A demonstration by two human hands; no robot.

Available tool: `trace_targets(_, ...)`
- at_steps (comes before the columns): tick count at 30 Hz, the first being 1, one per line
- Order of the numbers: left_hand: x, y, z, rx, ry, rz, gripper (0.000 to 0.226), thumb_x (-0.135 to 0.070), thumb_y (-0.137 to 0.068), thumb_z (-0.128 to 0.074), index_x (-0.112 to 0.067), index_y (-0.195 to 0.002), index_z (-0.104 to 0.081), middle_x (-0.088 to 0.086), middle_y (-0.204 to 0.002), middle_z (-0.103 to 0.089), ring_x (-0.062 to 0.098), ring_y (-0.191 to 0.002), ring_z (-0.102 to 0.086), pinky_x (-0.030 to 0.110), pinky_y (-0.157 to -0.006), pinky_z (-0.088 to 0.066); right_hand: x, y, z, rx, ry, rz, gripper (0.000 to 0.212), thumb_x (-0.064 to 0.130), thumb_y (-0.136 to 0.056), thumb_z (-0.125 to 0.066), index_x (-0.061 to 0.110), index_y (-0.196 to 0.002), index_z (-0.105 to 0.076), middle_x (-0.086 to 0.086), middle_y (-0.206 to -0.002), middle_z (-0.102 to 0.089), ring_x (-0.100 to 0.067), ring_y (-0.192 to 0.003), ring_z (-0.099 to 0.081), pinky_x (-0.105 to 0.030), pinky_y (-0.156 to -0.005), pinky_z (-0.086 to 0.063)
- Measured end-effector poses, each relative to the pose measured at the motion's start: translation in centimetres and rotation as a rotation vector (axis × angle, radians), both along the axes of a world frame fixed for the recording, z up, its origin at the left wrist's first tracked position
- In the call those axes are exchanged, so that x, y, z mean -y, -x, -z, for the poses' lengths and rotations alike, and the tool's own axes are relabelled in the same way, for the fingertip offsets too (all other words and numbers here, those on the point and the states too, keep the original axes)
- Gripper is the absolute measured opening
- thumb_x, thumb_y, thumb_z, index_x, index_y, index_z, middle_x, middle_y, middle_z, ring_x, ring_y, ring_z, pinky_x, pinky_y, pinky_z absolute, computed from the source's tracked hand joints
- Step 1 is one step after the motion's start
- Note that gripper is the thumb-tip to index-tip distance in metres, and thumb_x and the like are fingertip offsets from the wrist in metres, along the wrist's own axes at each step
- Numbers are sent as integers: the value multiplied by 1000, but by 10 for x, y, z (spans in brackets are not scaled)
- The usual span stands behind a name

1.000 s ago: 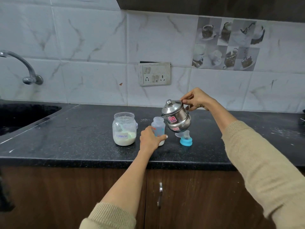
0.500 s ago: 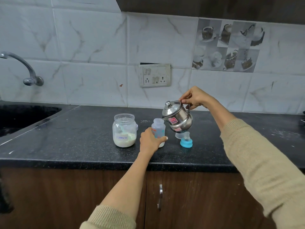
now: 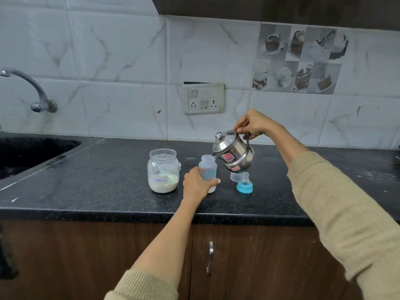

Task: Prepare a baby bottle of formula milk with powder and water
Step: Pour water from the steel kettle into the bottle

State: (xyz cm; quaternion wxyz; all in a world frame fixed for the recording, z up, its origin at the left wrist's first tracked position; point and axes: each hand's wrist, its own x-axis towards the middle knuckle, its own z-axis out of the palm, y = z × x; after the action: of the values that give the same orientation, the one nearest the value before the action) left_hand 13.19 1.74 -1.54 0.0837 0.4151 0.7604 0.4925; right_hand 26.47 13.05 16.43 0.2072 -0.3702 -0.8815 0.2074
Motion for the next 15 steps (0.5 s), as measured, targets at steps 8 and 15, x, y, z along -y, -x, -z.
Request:
trace_targets(8,0,0,-1,0,-9,-5,67,-43,-67,-81,-9,-118,-55,10,-120,-61,25,-111,-56,41,-96,-48,6,3,-5,45,-54,4,20,1,-90,-60,6,-106,-71,1,-71,-63,-14,-61,-60,-18,-50,-49)
trace_targets(15,0,0,0,-6,-12,-3,68,-44,-66,-81,-8,-118,-56,9,-119,-62,25,-111,-57,41,-95,-48,10,9,-8,84,-121,18,19,2,-89,-62,8,-104,-73,3,-69,-62,-12,-59,-57,-19,-48,-41)
